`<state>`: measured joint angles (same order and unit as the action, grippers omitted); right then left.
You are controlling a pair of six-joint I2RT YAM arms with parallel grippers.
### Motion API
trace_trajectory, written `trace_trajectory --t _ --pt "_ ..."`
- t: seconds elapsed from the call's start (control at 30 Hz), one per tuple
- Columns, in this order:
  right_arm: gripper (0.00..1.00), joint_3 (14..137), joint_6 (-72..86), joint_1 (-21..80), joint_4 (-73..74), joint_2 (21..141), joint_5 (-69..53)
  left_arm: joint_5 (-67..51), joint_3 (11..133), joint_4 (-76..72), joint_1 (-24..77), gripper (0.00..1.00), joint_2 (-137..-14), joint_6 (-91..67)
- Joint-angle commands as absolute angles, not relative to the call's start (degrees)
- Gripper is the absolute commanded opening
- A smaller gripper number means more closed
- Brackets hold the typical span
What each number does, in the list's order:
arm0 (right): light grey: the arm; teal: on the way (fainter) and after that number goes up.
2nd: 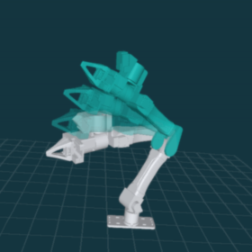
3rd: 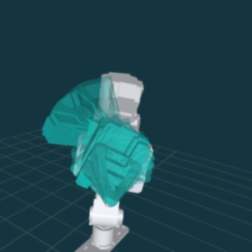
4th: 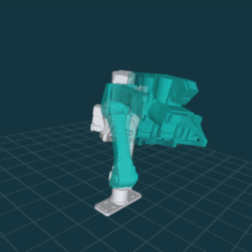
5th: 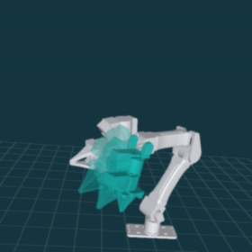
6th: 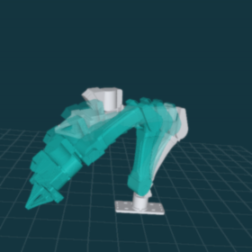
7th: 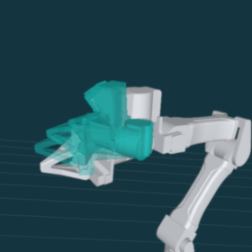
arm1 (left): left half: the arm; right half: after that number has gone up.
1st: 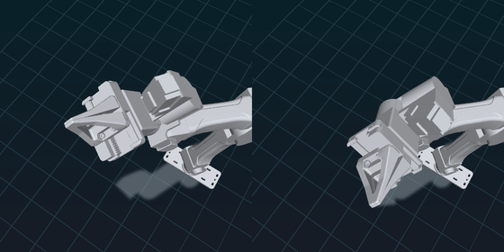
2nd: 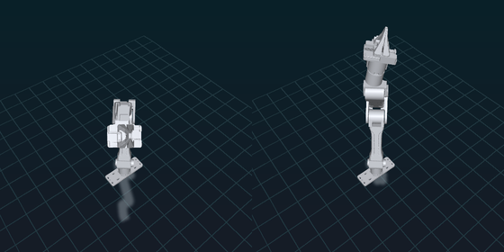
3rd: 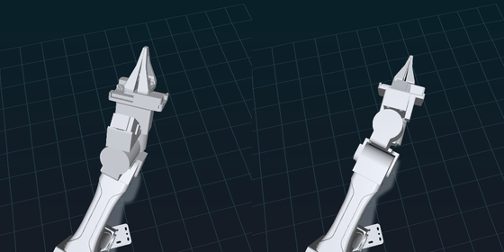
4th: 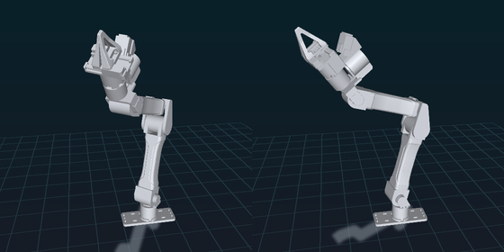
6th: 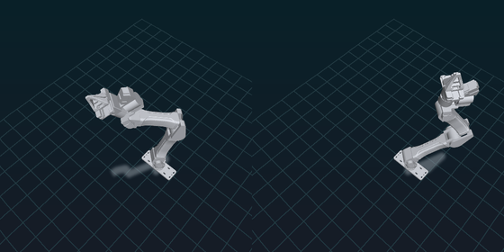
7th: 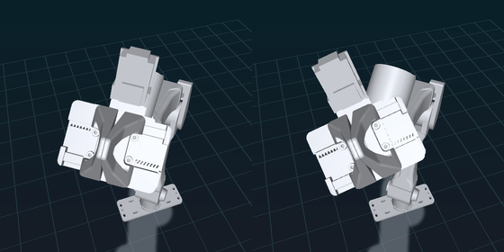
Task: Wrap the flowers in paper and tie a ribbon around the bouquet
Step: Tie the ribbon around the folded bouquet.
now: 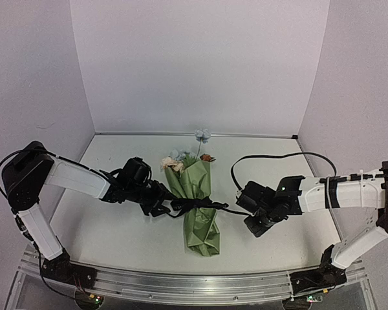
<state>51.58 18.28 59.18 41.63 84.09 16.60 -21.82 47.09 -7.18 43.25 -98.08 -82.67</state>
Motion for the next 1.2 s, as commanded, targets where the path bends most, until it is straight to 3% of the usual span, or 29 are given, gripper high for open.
trace_trajectory --t 0.0,0.5,0.77,1.17 --pt "0.00 51.33 18.48 59.33 41.40 82.88 16.70 -21.61 48.34 -9.69 43.86 0.49 -100.12 -84.30" --pt "0.00 51.06 18.37 59.36 40.96 82.70 16.63 -22.37 50.96 -12.70 43.86 0.36 -104.19 -84.84" --pt "0.00 50.71 18.37 59.38 40.81 82.76 17.23 -23.01 51.11 -13.53 43.83 0.02 -103.72 -83.17" --pt "0.00 47.35 20.43 59.38 41.83 81.59 19.78 -21.18 55.27 1.83 39.93 0.00 -99.24 -59.77"
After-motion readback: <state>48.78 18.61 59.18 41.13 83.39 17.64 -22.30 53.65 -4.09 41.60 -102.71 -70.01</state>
